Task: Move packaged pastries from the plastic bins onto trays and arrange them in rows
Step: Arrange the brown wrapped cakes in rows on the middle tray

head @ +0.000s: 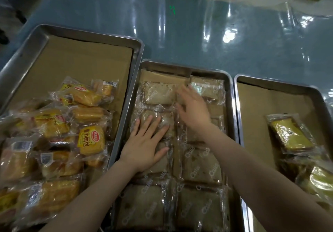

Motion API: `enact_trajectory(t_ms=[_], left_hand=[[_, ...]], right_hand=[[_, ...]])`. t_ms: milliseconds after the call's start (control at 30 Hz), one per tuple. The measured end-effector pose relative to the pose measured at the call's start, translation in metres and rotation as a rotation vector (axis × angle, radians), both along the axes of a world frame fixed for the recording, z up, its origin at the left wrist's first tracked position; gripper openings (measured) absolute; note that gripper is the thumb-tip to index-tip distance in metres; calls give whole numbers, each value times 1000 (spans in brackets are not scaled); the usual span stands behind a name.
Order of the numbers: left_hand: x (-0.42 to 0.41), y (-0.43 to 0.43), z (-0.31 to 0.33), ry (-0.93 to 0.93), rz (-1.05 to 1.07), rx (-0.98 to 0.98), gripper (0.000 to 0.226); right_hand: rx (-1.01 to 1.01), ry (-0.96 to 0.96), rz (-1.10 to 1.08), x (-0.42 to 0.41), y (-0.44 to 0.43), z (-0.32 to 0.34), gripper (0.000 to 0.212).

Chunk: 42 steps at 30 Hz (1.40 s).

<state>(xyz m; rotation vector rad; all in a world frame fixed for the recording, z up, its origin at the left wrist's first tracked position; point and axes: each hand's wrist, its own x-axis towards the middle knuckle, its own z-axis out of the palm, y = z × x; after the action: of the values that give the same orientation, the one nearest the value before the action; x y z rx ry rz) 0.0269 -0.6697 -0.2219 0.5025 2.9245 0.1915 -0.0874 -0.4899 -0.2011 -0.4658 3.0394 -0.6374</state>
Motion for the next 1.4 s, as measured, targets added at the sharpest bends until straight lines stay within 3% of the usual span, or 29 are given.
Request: enact_trajectory(t_ms=[133, 267, 367, 500, 600, 700, 767, 900, 1067, 1233, 1400], left_hand=[[0, 0, 1, -10, -3, 4, 68], [-1, -1, -1, -18, -1, -8, 69], [-1, 0, -1, -23, 2, -18, 69], [1, 0, 1, -14, 4, -26, 69], [1, 0, 3, -29, 2, -33, 68], [1, 0, 4, -55, 11, -33, 69], [1, 0, 6, -61, 9, -36, 70], [3, 2, 16, -25, 4, 38, 71], [-18, 13, 36, 158, 63, 255, 60], [-76, 32, 28, -29, 259, 114, 68], [-112, 31, 1, -136, 251, -29, 75]], right_hand=[[240, -118, -137, -14, 50, 4, 66], [264, 8, -120, -20, 57, 11, 48], [253, -12, -136, -22, 53, 26, 35], [269, 12, -30, -25, 49, 55, 29], [387, 28, 45, -34, 39, 71, 29], [496, -53, 61, -40, 30, 64, 41], [449, -93, 16, -33, 27, 50, 50], [226, -98, -8, 6, 27, 19, 48], [252, -230, 152, 20, 54, -6, 67], [260, -255, -18, -12, 59, -8, 68], [251, -256, -48, -28, 45, -14, 74]])
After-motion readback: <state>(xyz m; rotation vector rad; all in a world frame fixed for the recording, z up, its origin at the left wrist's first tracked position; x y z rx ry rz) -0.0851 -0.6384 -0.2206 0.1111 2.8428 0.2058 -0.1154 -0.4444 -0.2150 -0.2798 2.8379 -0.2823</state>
